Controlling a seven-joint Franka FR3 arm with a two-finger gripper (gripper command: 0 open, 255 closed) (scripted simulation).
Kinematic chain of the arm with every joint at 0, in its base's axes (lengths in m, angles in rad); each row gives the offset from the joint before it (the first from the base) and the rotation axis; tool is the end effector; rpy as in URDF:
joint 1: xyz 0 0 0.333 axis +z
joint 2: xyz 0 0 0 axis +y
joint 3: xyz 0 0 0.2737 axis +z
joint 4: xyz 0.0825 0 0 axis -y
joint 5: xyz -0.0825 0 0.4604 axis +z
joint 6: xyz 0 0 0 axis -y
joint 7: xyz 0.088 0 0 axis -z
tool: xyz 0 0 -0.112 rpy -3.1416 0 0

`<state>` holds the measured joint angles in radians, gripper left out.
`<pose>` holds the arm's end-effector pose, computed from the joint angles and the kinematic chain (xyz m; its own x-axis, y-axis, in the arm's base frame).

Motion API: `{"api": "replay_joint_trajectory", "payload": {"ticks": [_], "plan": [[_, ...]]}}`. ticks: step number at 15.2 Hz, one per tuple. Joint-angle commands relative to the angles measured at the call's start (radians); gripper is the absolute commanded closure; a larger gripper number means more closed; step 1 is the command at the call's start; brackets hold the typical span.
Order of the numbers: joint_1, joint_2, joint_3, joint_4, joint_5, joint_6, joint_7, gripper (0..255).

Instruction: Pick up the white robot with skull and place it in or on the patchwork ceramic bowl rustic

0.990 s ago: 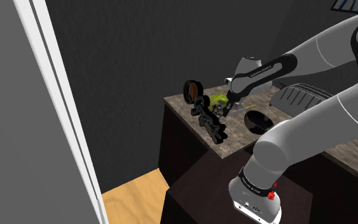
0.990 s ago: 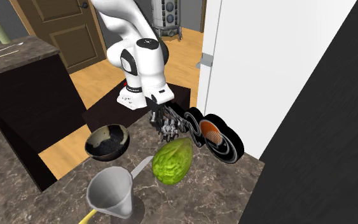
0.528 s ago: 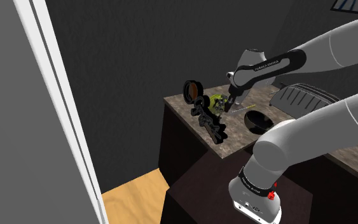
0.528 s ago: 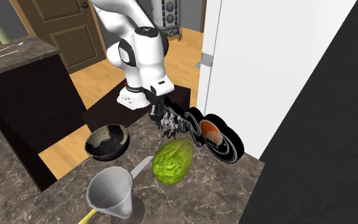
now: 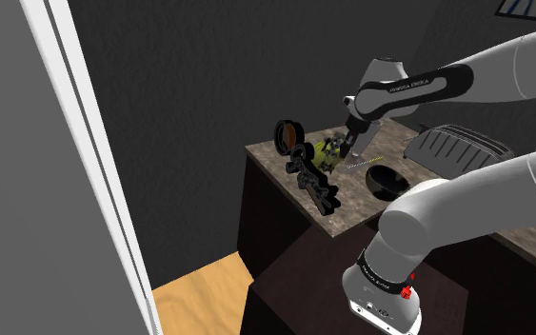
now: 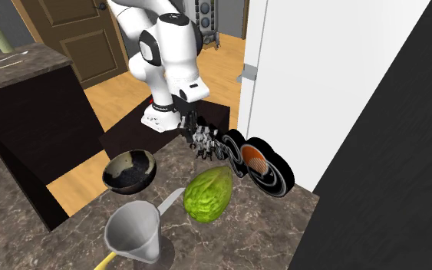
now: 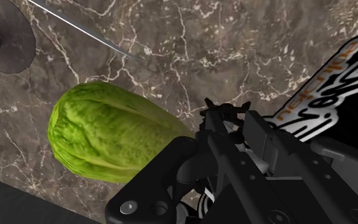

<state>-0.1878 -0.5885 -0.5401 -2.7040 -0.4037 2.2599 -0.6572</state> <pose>0.3607 -0.2810 0.3085 0.9699 0.2375 0.0545 0.2314 -0.9678 0.0993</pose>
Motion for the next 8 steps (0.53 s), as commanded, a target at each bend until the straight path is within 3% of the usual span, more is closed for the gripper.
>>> {"api": "replay_joint_trajectory", "payload": {"ticks": [1,8], "plan": [[-0.002,-0.023,0.012,0.014,0.005,-0.037,0.0,255],[0.001,-0.07,0.044,0.079,0.027,-0.148,-0.006,255]]}}
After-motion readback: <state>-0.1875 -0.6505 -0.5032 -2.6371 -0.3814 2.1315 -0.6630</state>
